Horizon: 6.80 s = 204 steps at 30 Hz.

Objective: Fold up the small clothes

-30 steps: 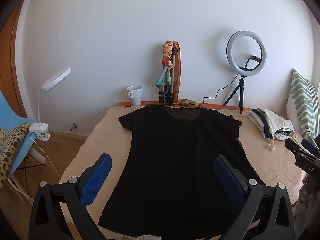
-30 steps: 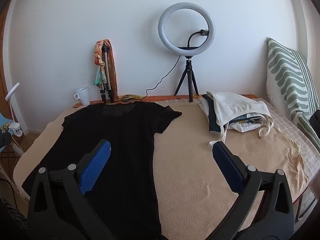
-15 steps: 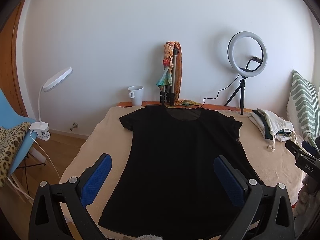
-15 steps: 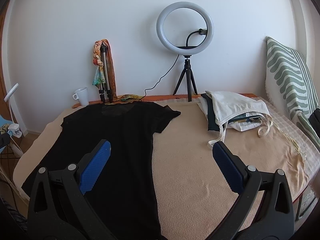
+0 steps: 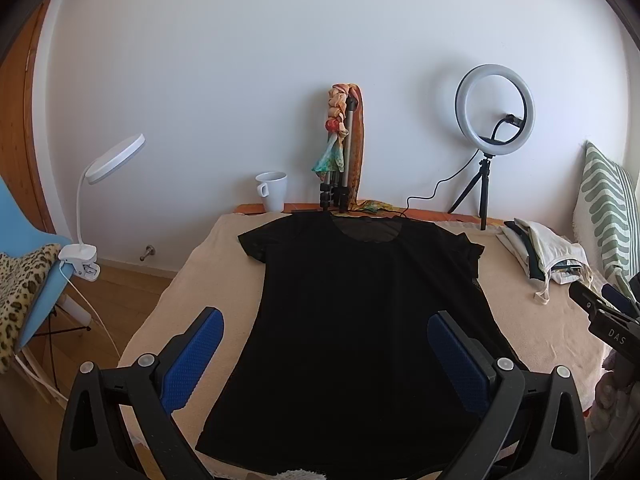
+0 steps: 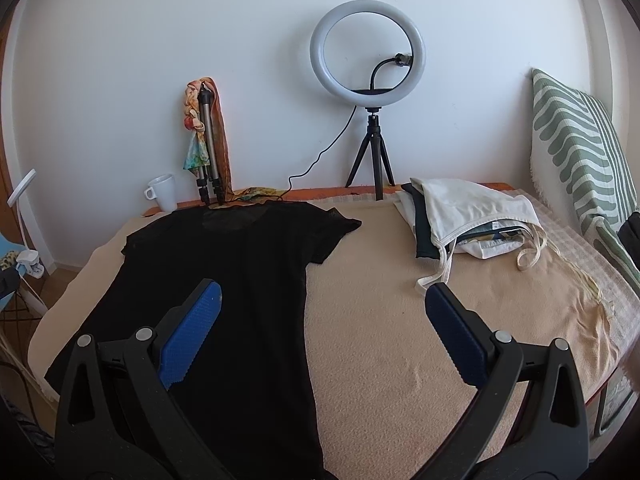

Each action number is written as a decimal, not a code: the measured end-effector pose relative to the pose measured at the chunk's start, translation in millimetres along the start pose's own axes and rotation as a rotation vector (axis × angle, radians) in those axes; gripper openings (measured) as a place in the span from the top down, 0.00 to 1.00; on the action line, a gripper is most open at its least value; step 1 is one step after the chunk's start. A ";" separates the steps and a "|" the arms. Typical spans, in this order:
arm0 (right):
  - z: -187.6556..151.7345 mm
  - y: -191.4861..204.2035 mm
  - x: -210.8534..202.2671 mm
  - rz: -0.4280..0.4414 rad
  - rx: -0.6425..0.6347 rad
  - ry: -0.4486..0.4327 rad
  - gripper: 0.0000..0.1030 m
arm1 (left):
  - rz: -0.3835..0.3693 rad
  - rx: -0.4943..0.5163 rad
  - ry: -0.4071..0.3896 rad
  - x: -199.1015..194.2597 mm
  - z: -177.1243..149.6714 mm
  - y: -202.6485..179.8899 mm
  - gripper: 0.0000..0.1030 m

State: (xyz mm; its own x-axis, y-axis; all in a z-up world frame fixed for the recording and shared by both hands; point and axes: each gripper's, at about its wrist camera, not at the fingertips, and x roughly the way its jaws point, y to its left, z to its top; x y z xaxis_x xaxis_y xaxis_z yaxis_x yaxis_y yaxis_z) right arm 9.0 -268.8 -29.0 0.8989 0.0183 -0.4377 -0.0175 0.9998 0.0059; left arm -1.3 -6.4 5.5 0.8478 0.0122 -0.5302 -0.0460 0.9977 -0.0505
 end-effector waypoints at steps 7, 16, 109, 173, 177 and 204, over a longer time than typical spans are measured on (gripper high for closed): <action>0.5 0.2 0.1 0.000 0.002 0.003 0.00 | -0.002 -0.002 0.001 -0.1 0.6 1.1 0.00; 2.4 1.3 1.1 0.000 0.005 0.008 0.00 | -0.002 -0.003 0.000 -0.5 0.3 0.4 0.00; 114.6 410.2 298.6 0.575 -0.308 0.572 0.24 | -0.104 -0.494 0.332 56.7 -123.7 154.7 0.62; 114.6 369.9 410.3 0.448 -0.285 0.521 0.96 | -0.302 -0.325 0.266 65.7 -88.6 90.0 1.00; 120.4 331.3 405.0 0.452 -0.251 0.487 0.96 | -0.335 -0.260 0.276 69.4 -86.8 73.7 1.00; 100.3 248.1 427.2 0.227 -0.225 0.507 0.95 | -0.456 -0.142 0.380 75.1 -96.9 38.6 0.72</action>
State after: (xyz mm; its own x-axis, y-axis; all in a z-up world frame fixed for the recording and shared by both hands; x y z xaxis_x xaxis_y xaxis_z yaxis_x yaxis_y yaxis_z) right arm 432.6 -12.8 -124.4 0.5416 0.1729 -0.8227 -0.3267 0.9450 -0.0165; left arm 9.4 26.5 -118.2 0.5521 -0.4649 -0.6921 0.1853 0.8778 -0.4418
